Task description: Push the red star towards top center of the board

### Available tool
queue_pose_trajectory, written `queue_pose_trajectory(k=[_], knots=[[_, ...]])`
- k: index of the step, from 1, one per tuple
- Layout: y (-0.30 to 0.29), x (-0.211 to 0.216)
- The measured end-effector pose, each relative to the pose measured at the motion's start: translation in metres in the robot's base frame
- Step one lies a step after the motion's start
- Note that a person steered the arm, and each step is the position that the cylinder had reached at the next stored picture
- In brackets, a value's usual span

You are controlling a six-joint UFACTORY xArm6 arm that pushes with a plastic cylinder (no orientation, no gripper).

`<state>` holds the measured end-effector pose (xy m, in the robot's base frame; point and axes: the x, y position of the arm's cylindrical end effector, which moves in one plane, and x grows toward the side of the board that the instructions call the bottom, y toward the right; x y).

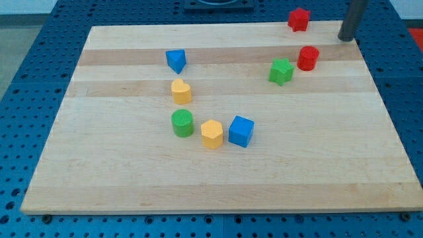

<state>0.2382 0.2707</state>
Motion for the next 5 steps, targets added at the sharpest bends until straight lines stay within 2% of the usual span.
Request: queue_pose_trajectory(k=[1, 2, 5], knots=[[-0.009, -0.030], [-0.015, -0.038], [-0.063, -0.038]])
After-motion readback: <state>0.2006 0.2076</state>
